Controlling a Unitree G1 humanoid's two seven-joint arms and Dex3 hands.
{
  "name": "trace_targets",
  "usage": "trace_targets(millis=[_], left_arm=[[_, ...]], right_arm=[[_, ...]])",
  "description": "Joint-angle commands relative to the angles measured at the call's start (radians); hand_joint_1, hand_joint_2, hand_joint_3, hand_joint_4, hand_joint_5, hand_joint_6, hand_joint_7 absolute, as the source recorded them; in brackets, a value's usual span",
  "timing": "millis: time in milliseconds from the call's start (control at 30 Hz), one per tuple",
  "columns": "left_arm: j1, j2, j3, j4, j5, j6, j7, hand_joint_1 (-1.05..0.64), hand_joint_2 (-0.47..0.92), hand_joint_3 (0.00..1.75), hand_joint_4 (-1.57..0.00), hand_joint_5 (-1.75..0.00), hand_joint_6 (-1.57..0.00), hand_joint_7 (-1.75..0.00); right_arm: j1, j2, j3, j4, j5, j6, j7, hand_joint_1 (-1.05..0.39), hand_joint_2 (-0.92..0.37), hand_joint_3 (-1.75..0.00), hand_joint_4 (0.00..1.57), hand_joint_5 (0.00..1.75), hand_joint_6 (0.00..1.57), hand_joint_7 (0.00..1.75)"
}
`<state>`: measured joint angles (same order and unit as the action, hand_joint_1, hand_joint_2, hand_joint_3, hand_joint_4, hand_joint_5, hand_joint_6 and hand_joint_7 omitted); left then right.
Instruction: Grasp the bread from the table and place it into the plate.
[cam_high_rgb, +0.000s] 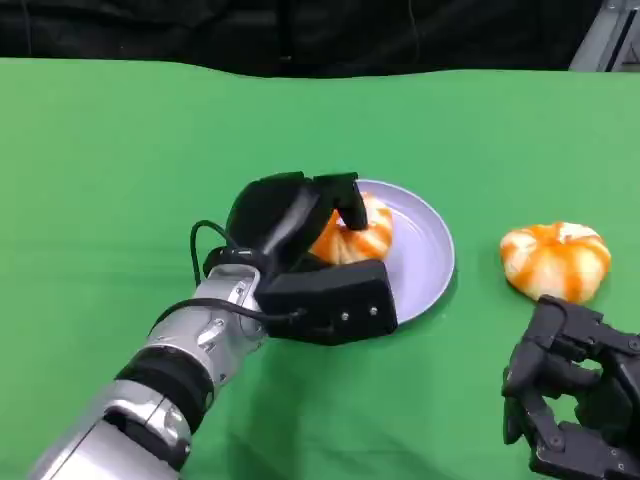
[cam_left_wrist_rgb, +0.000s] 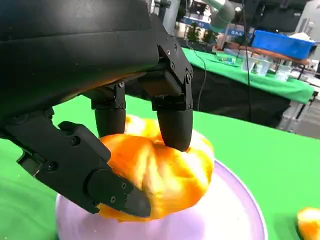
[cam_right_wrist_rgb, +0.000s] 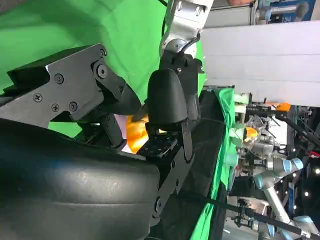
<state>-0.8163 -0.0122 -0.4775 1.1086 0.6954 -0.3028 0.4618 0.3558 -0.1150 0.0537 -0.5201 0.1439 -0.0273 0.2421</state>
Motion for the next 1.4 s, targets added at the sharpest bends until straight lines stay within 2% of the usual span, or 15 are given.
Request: trace_targets(millis=[33,100,133,200,400,767,900,933,1000,1033,1067,1133,1167,1233,1400], left_arm=[[-0.019,0.016,-0.003,0.026,-0.020,-0.023,-0.034,-0.21,0.92,0.30,-0.81,-0.32,-0.94,-0.27],[-0.020,0.025,-0.024,0.019,-0.002,-0.002,-0.063,-0.21,0.92,0.31,-0.83,-0.23,-0.95,-0.21],[-0.020,0.031,-0.039,0.011,0.012,0.016,-0.085,-0.54,0.92,0.45,-0.44,-0.10,-0.57,-0.09],[-0.017,0.043,-0.059,-0.010,0.023,0.036,-0.141,-0.82,0.92,0.63,-0.13,-0.02,-0.27,-0.02],[-0.009,0.068,-0.080,-0.061,0.024,0.061,-0.240,-1.02,0.92,0.80,0.00,0.00,-0.05,0.00],[0.111,0.173,0.017,-0.343,-0.113,0.063,-0.442,-1.05,0.92,0.74,0.00,0.00,0.00,0.00],[0.232,0.224,0.102,-0.591,-0.210,0.081,-0.526,-0.67,0.92,0.43,-0.03,-0.01,-0.14,-0.04],[0.278,0.209,0.160,-0.670,-0.299,0.108,-0.553,-0.50,0.92,0.41,-0.13,-0.06,-0.24,-0.07],[0.362,0.177,0.276,-0.809,-0.508,0.160,-0.622,-0.05,0.89,0.61,-0.73,-0.20,-0.75,-0.16],[0.401,0.173,0.326,-0.886,-0.613,0.211,-0.669,0.04,0.85,0.71,-0.91,-0.18,-0.90,-0.15],[0.436,0.176,0.363,-0.963,-0.704,0.284,-0.714,0.04,0.70,1.00,-1.15,-0.44,-1.14,-0.31],[0.509,0.193,0.425,-1.119,-0.862,0.440,-0.780,0.01,0.55,1.27,-1.06,-1.34,-1.01,-1.13],[0.570,0.212,0.460,-1.212,-0.938,0.510,-0.803,0.00,0.53,1.31,-1.02,-1.52,-0.93,-1.35],[0.666,0.239,0.520,-1.354,-1.062,0.628,-0.826,-0.02,0.55,1.33,-0.98,-1.70,-0.79,-1.66],[0.844,0.263,0.651,-1.556,-1.315,0.820,-0.839,-0.04,0.57,1.34,-0.95,-1.75,-0.73,-1.74]], right_arm=[[0.002,0.000,0.003,0.004,-0.002,-0.035,-0.002,0.00,-0.66,-1.08,0.78,1.75,0.66,1.57],[0.000,-0.002,0.003,0.004,0.004,-0.031,-0.001,0.00,-0.66,-1.09,0.78,1.75,0.66,1.57],[-0.001,-0.003,0.002,0.003,0.008,-0.026,0.001,-0.01,-0.65,-1.09,0.78,1.75,0.66,1.57],[-0.003,-0.008,0.001,0.003,0.015,-0.021,0.007,-0.02,-0.65,-1.08,0.77,1.75,0.66,1.57],[-0.002,-0.003,0.001,0.007,0.017,-0.025,0.008,-0.03,-0.65,-1.08,0.78,1.75,0.67,1.56],[-0.001,-0.002,0.010,0.003,-0.010,-0.025,-0.005,-0.01,-0.65,-1.07,0.78,1.75,0.68,1.54],[-0.001,-0.003,0.012,-0.002,-0.014,-0.017,-0.012,-0.01,-0.65,-1.07,0.78,1.75,0.68,1.54],[-0.004,-0.002,0.012,0.000,-0.013,-0.016,-0.013,-0.01,-0.65,-1.07,0.78,1.75,0.68,1.54],[-0.011,0.000,0.013,0.009,-0.010,-0.021,-0.012,0.00,-0.65,-1.07,0.77,1.75,0.68,1.53],[-0.015,-0.001,0.013,0.017,-0.010,-0.031,-0.010,0.00,-0.65,-1.07,0.77,1.75,0.68,1.53],[-0.017,-0.001,0.013,0.024,-0.010,-0.039,-0.008,0.00,-0.66,-1.07,0.77,1.75,0.68,1.53],[-0.020,0.001,0.013,0.033,-0.016,-0.046,-0.012,0.00,-0.65,-1.07,0.77,1.75,0.68,1.53],[-0.023,0.001,0.012,0.033,-0.015,-0.042,-0.015,0.00,-0.65,-1.07,0.78,1.75,0.68,1.53],[-0.026,0.001,0.010,0.034,-0.017,-0.034,-0.020,0.00,-0.65,-1.07,0.78,1.75,0.68,1.54],[-0.035,-0.007,0.003,0.044,-0.017,-0.033,-0.021,0.01,-0.66,-1.08,0.78,1.75,0.68,1.55]])
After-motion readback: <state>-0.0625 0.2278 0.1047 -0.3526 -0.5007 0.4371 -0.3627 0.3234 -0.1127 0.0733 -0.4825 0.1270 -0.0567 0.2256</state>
